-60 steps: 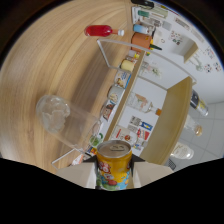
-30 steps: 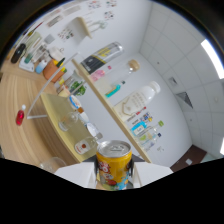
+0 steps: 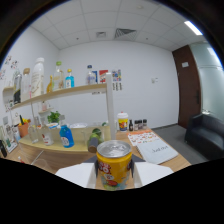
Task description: Make me a cup of Vodka Sunrise.
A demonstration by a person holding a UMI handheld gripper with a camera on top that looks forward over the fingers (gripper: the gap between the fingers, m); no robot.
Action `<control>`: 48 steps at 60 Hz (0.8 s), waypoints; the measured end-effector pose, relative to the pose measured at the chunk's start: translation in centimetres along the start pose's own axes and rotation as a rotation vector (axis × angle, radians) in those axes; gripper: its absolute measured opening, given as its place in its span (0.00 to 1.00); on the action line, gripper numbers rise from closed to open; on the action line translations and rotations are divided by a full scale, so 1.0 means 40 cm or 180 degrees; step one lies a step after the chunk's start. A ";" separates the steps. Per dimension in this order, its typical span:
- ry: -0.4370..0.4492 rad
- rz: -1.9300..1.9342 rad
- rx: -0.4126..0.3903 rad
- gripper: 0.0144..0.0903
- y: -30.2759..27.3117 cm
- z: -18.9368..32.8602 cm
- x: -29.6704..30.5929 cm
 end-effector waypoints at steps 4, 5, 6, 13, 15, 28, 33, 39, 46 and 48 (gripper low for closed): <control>0.0037 0.0107 -0.0149 0.48 0.080 0.032 0.038; 0.0046 0.0128 -0.0186 0.49 0.097 0.039 0.044; 0.0052 0.0146 -0.0220 0.49 0.114 0.046 0.050; 0.0029 0.0224 -0.0460 0.49 0.216 0.086 0.065; 0.0009 0.0239 -0.0525 0.49 0.235 0.087 0.060; -0.0052 0.0228 -0.0735 0.49 0.312 0.121 0.041; -0.0051 0.0203 -0.0843 0.50 0.337 0.121 0.036; -0.0012 0.0153 -0.0846 0.51 0.339 0.113 0.034; 0.0043 0.0105 -0.0873 0.51 0.346 0.092 0.032; 0.0054 0.0080 -0.0872 0.51 0.350 0.085 0.031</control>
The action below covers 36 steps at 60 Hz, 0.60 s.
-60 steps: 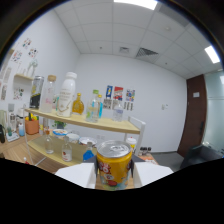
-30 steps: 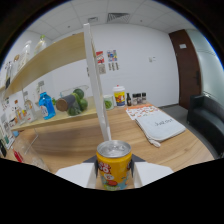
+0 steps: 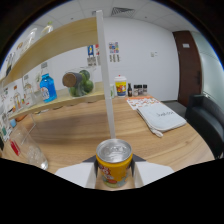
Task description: Make me a cup of Vodka Sunrise.
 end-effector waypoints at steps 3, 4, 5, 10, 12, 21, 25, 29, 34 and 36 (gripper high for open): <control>0.0021 -0.0048 0.0006 0.51 0.008 -0.007 0.000; 0.0028 -0.0070 0.0007 0.51 0.011 -0.008 0.000; 0.0030 -0.0094 -0.0001 0.51 0.013 -0.010 -0.001; 0.0092 -0.0233 -0.0005 0.52 0.020 -0.013 0.001; 0.0126 -0.0254 -0.0041 0.56 0.026 -0.013 0.003; 0.0271 -0.0225 -0.0042 0.94 -0.006 -0.059 -0.001; 0.0331 -0.0211 0.0042 0.94 -0.047 -0.107 -0.017; 0.0352 -0.0180 0.0124 0.94 -0.088 -0.163 -0.054; 0.0289 -0.0109 0.0203 0.94 -0.120 -0.232 -0.126; 0.0252 -0.0095 0.0222 0.94 -0.123 -0.259 -0.163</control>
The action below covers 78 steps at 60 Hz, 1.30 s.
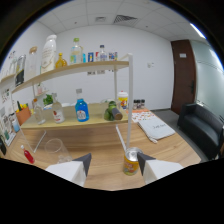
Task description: Make me a cup of Vodka Sunrise.
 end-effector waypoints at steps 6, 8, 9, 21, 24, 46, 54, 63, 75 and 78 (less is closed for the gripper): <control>-0.0091 0.0005 -0.0005 0.94 0.009 -0.062 -0.101; -0.0128 0.0002 -0.0012 0.94 0.021 -0.078 -0.137; -0.0145 0.0003 -0.0022 0.94 0.028 -0.085 -0.156; -0.0326 0.0023 -0.0106 0.94 0.086 -0.112 -0.350; -0.0368 0.0013 -0.0051 0.94 0.063 -0.108 -0.395; -0.0693 -0.0059 0.0535 0.92 -0.231 0.086 -0.664; -0.0643 -0.0136 0.0495 0.78 -0.256 0.185 -0.704; -0.0545 -0.0144 0.0353 0.51 -0.240 0.251 -0.710; -0.0490 -0.0201 0.0277 0.29 -0.224 0.266 -0.713; -0.0487 -0.0226 0.0279 0.29 -0.225 0.266 -0.714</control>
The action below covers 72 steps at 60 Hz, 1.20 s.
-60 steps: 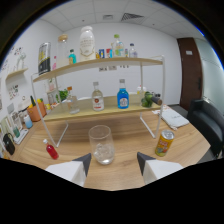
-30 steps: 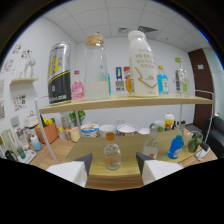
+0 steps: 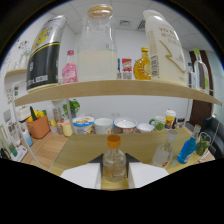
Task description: Make me a cup of Vodka Sunrise.
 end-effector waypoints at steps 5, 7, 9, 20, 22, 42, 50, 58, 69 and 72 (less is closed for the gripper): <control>-0.0009 -0.0021 -0.0012 0.28 0.003 -0.006 -0.001; -0.0016 -0.0034 -0.0027 0.28 0.005 -0.010 -0.002; -0.0028 -0.0045 -0.0020 0.27 0.002 -0.017 -0.004; -0.0146 -0.0055 0.0073 0.27 -0.027 -0.112 -0.027; -0.0171 -0.0041 0.0078 0.27 -0.028 -0.135 -0.030; -0.0202 0.0120 -0.0006 0.27 0.067 -0.342 -0.032; -0.0181 0.0199 -0.0132 0.27 0.134 -0.340 -0.043; -0.0133 0.0220 -0.0176 0.27 0.184 -0.282 -0.046; 0.0018 0.0219 -0.0366 0.27 0.283 -0.169 -0.034; 0.0037 0.0225 -0.0446 0.27 0.314 -0.145 -0.035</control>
